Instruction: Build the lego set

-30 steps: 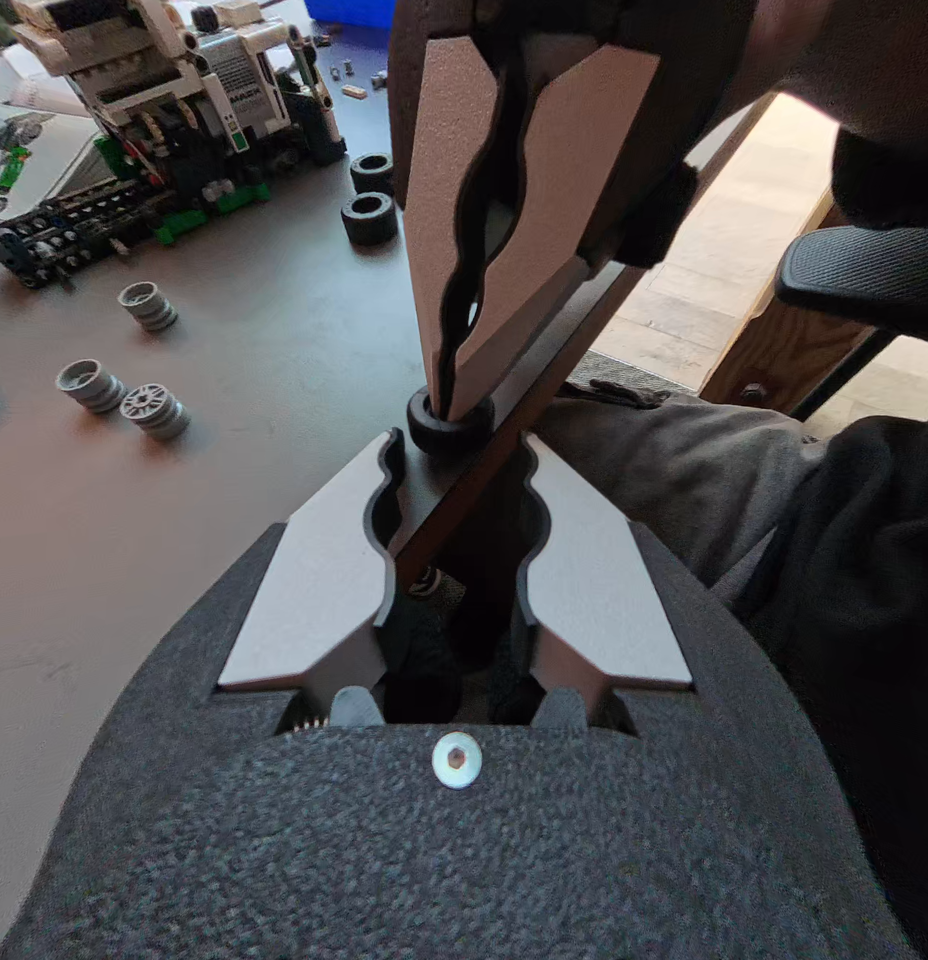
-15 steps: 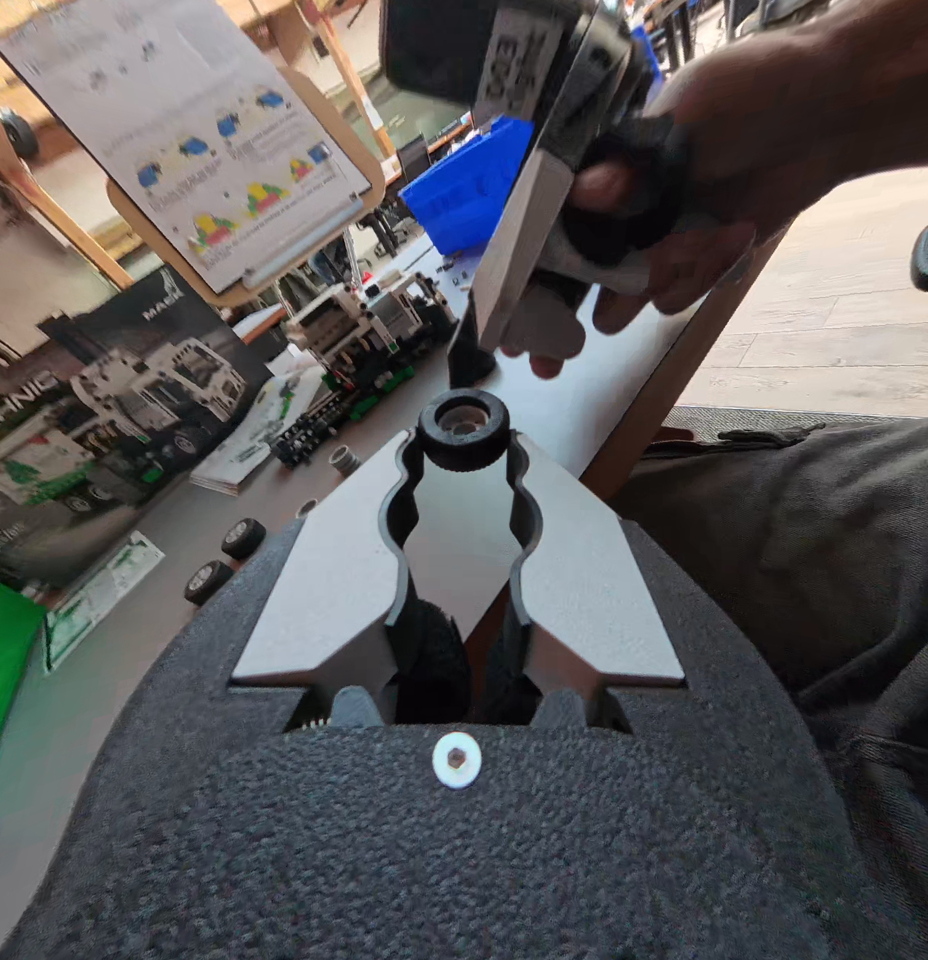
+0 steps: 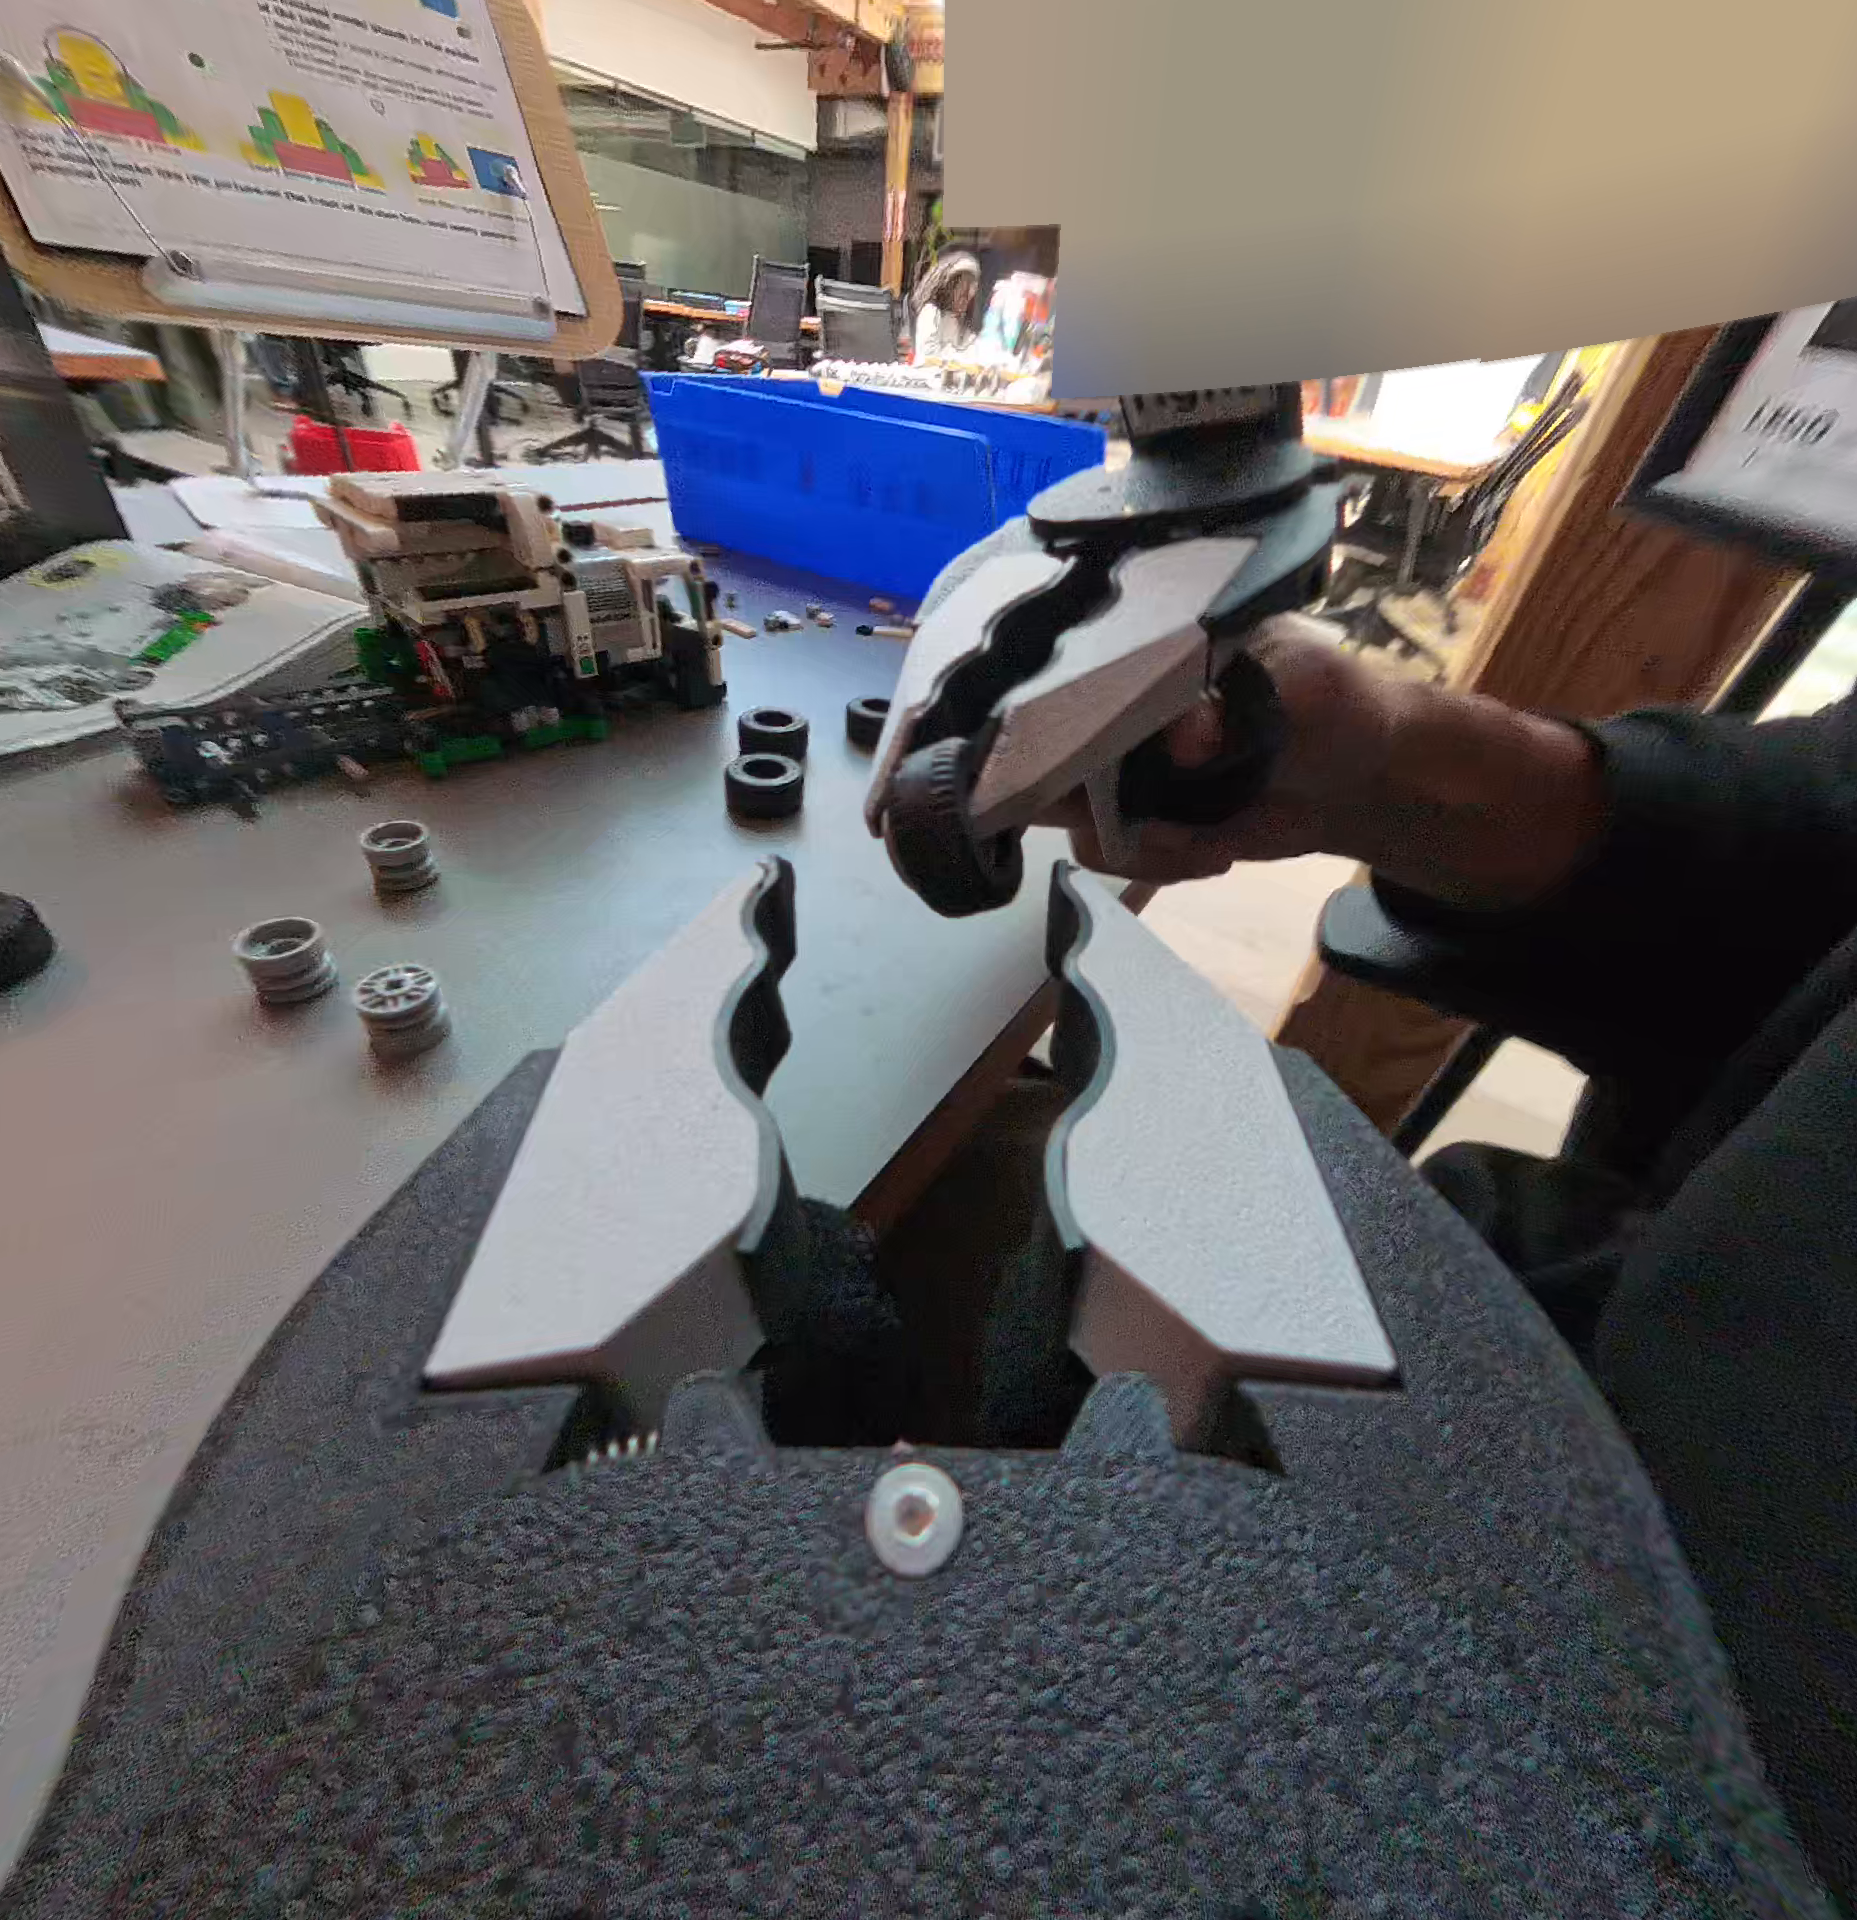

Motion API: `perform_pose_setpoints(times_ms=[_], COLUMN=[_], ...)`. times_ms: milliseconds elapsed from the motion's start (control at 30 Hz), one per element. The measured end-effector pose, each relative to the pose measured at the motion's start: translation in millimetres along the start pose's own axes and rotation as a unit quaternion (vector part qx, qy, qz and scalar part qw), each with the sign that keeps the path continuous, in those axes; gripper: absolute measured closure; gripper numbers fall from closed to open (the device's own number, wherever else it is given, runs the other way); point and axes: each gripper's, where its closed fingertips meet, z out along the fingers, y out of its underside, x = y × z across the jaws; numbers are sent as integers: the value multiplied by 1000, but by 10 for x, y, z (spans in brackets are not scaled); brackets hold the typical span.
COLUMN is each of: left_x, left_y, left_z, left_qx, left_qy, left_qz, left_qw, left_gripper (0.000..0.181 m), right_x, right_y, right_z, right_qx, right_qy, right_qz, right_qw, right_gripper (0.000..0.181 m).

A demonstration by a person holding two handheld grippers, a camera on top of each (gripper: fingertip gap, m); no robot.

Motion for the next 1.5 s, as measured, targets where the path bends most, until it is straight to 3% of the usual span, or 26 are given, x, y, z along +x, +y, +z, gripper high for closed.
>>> perform_pose_setpoints(times_ms=[100,267,400,967,1167,1500], left_x=[24,157,208,567,332,341], left_y=[-136,-92,-48,-82,-36,14], left_z=[-80,-108,-111,-183,-139,-178], left_qx=[39,17,12,24,8,-5], left_qy=[43,44,64,174,145,173], left_qz=[-48,44,44,56,-2,-46], left_qw=[997,998,997,983,989,984], left_gripper=[150,161,163,166,168,167], right_x=[-96,-179,-231,-597,-365,-389], right_y=[-86,-45,22,70,32,149], right_z=[21,48,16,-129,-46,-38], right_qx=[12,3,-29,-10,9,-19], right_qy=[20,26,23,-149,-110,-143], right_qz=[-62,-124,-156,-41,-1,37], right_qw=[998,992,987,988,994,989], right_gripper=[166,167,166,168,167,167])
